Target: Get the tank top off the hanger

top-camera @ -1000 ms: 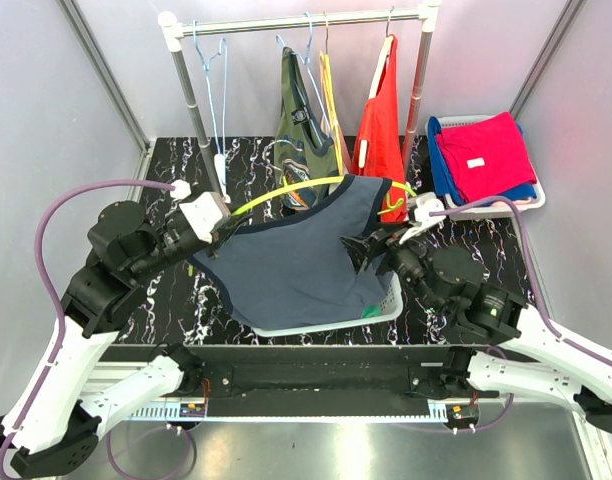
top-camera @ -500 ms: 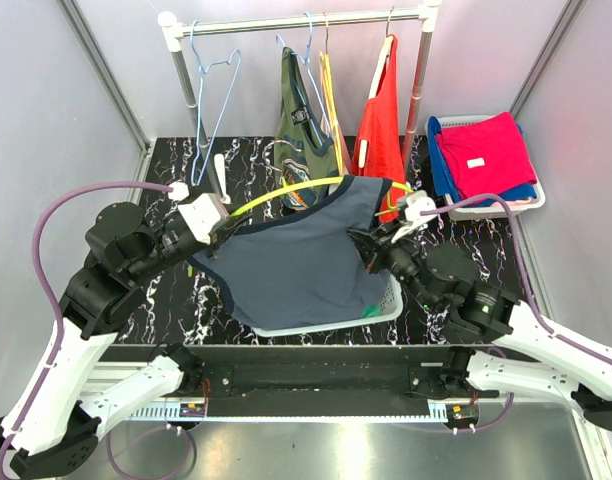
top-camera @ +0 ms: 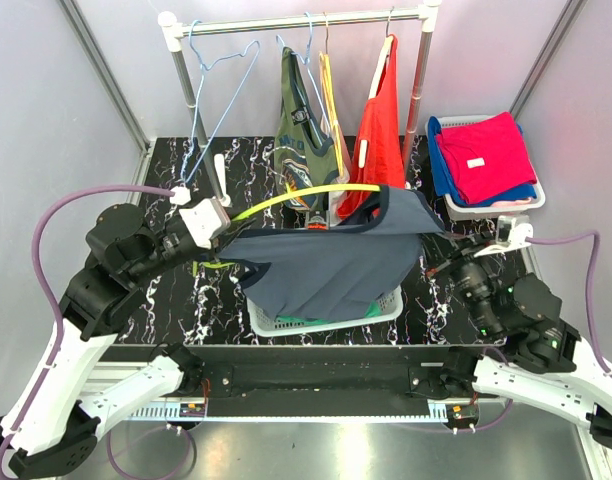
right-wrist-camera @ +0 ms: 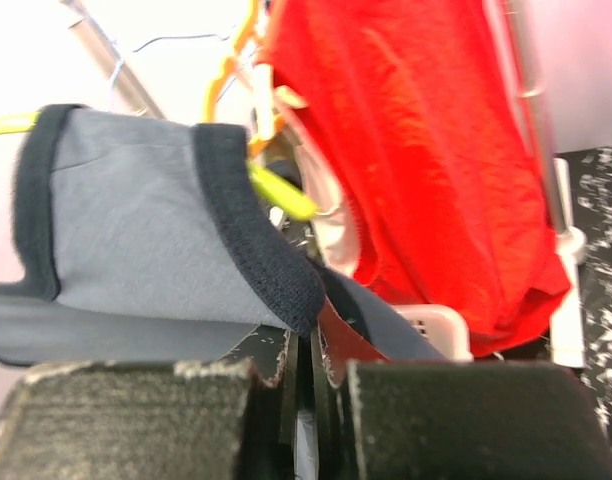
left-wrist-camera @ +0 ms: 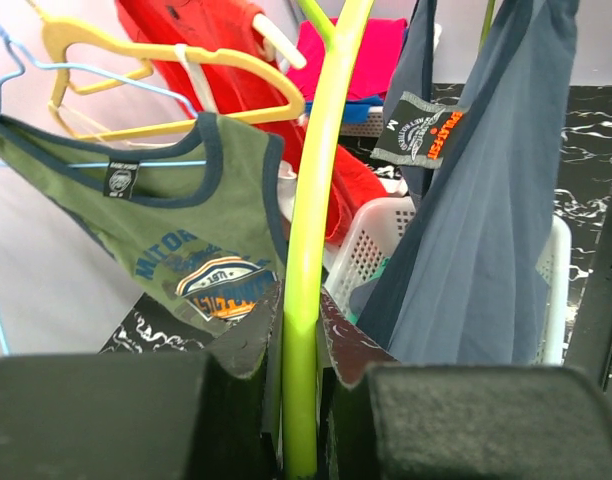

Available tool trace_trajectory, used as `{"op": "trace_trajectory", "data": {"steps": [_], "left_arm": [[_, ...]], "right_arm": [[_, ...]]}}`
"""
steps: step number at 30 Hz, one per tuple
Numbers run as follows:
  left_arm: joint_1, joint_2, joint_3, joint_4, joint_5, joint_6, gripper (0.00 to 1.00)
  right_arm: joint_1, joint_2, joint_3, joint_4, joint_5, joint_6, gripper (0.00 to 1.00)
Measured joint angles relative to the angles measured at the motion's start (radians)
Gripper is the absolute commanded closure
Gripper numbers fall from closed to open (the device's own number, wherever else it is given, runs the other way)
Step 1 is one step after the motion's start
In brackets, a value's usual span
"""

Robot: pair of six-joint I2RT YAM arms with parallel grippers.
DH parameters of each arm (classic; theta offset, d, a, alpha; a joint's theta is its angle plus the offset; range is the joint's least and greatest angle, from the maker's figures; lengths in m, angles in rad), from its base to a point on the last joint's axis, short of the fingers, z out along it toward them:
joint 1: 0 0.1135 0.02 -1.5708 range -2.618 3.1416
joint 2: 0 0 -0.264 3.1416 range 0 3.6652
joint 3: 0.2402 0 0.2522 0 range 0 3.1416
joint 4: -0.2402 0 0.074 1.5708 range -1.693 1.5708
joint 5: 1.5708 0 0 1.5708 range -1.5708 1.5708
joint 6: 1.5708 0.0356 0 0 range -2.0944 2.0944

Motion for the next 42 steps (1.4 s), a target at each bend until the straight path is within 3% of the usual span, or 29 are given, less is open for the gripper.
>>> {"op": "trace_trajectory", "data": {"steps": [16,32,42], "left_arm": [[-0.003,-0.001,0.0,-0.066,0.074,0.073,1.0],[-0.003,-0.089,0.001,-0.193,0.062,0.193,1.0],[-0.003,-0.113,0.04,-0.232,0.019,0.177,1.0]], "right_arm": [[0.012,-0.03,0.038,-0.09,0.178,-0.046,1.0],[0.028,0.098,0.099,-0.083,0.341,-0.211,1.0],[0.032,0.197,0.105,-0.053,0.385,-0.228,1.0]]}}
